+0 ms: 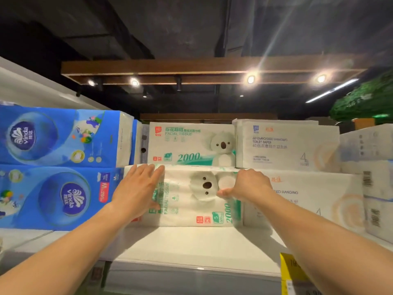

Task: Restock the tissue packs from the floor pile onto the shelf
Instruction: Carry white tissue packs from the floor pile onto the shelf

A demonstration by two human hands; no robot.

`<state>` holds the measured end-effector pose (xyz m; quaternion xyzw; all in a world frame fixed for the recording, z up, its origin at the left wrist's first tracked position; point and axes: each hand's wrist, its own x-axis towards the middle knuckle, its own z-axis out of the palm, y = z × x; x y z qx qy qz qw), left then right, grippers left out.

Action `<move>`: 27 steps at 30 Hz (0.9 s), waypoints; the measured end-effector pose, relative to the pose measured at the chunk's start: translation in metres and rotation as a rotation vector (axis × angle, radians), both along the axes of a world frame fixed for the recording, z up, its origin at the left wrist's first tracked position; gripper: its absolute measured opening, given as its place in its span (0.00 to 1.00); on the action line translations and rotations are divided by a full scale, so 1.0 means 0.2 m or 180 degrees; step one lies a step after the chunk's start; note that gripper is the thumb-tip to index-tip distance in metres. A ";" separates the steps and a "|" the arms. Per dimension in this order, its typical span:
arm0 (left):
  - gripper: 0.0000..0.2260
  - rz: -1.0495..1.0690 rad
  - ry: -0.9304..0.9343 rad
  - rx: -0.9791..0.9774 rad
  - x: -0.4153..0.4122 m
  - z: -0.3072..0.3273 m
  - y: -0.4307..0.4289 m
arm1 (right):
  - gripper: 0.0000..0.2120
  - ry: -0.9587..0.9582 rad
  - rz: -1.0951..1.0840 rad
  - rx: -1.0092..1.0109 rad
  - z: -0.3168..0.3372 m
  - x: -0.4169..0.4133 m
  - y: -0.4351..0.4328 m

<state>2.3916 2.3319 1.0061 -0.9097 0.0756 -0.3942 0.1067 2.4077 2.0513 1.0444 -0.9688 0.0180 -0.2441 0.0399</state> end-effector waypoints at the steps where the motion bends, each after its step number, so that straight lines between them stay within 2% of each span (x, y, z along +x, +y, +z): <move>1: 0.47 0.0018 0.0049 -0.0008 0.02 0.00 -0.01 | 0.34 0.0036 -0.0062 -0.0161 0.00 0.02 0.01; 3: 0.47 0.0023 0.0197 -0.0118 0.05 0.01 -0.01 | 0.32 0.0100 -0.0071 -0.0297 -0.01 0.06 0.02; 6: 0.46 -0.0061 0.0510 -0.0289 0.09 0.03 0.02 | 0.27 0.0057 0.0119 -0.0124 0.00 0.07 0.00; 11: 0.48 -0.0050 0.0798 -0.0303 0.12 0.07 0.05 | 0.27 0.0030 0.0433 -0.0135 -0.01 -0.01 -0.02; 14: 0.51 -0.0125 0.0843 -0.0533 0.04 0.09 0.03 | 0.26 -0.0119 0.0535 -0.0422 -0.01 -0.08 -0.04; 16: 0.49 -0.0302 0.0789 -0.0566 -0.05 0.10 0.00 | 0.26 -0.0198 0.0598 -0.0559 -0.01 -0.16 -0.06; 23: 0.40 -0.1187 0.0760 -0.0394 -0.53 0.03 -0.13 | 0.32 -0.0481 0.0682 -0.0276 -0.16 -0.63 -0.08; 27: 0.42 -0.1771 0.1000 -0.0089 -0.76 -0.08 -0.21 | 0.35 -0.0255 0.0472 -0.0275 -0.30 -0.93 -0.09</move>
